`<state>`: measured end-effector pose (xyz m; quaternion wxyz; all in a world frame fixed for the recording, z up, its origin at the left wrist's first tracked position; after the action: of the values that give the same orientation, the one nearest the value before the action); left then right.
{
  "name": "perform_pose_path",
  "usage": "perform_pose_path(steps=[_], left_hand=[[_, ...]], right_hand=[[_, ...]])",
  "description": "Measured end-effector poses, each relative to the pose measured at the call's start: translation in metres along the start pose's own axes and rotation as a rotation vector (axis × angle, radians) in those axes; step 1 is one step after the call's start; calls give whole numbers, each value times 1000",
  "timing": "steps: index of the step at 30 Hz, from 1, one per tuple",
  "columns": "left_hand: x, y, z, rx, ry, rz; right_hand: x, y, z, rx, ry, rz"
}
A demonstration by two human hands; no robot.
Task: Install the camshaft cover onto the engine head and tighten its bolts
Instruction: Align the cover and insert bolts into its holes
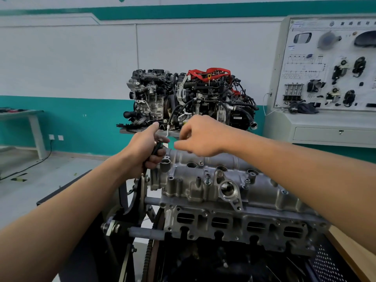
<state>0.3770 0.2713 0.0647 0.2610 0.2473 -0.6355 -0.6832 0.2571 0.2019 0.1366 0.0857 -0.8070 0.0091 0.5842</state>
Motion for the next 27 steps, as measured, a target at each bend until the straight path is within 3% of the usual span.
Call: perform_pose_path(steps=[4,8,20,27], left_hand=[[14,1,2,-17,-210,96],[16,1,6,29,-239,86],[-1,-12,8,34,7,113],[-19,-22,-4,12,87,97]], right_hand=[[7,-14,-7,-24,25,-235],[5,-13,-13,-40,156,-327],[17,-27,-29,-104,56,-162],[-21,2,-18,-51,289,-358]])
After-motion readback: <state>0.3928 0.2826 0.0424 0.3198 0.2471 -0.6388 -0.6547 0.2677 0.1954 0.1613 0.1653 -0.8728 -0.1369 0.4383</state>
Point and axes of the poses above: each hand's wrist, its own z-axis away from the middle knuckle, its own x-axis out of the palm, y = z × x, the point moved 7 cm from there along -z, towards the middle knuckle, and after that the axes turned 6 degrees about -x, right-handed, at the moved point
